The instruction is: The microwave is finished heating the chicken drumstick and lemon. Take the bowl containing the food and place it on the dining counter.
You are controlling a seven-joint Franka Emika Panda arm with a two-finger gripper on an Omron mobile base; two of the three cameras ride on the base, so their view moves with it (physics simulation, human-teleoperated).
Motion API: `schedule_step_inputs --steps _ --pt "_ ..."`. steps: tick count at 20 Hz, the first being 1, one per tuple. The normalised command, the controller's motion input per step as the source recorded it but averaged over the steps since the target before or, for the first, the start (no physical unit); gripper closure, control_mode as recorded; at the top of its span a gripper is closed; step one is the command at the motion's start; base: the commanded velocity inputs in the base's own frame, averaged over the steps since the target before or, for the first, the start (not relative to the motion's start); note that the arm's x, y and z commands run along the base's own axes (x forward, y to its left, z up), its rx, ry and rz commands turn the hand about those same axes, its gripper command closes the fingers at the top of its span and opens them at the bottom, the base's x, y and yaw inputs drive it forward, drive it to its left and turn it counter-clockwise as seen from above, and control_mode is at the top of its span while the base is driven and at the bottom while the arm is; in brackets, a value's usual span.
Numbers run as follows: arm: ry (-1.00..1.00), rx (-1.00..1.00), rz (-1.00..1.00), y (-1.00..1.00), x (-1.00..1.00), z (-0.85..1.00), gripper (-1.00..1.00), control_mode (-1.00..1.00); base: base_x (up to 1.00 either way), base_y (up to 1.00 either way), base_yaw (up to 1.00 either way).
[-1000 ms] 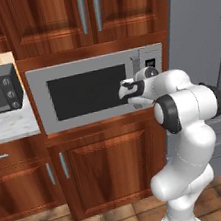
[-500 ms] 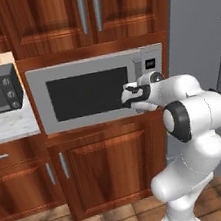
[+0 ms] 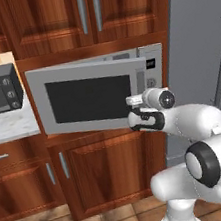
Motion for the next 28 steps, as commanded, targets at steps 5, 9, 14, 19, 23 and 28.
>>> schedule_step_inputs --steps 5,9,14,19,23,28 --pt "0.0 0.0 -0.01 0.23 -1.0 0.58 1.0 -1.0 0.0 0.0 0.0" --pt "0.04 -0.05 0.0 0.31 -1.0 0.76 1.0 -1.0 0.0 0.0 0.0" --pt "0.1 -0.01 0.0 0.52 -1.0 0.8 -1.0 -1.0 0.0 0.0 0.0" --pt "0.02 0.0 -0.01 0.26 -0.66 0.05 -1.0 -1.0 0.0 0.0 0.0" --pt "-0.07 0.0 0.03 0.3 -0.36 0.06 -1.0 -1.0 0.0 0.0 0.0" --pt "-0.22 0.0 0.0 0.5 -0.45 0.51 -1.0 -1.0 0.0 0.0 0.0"
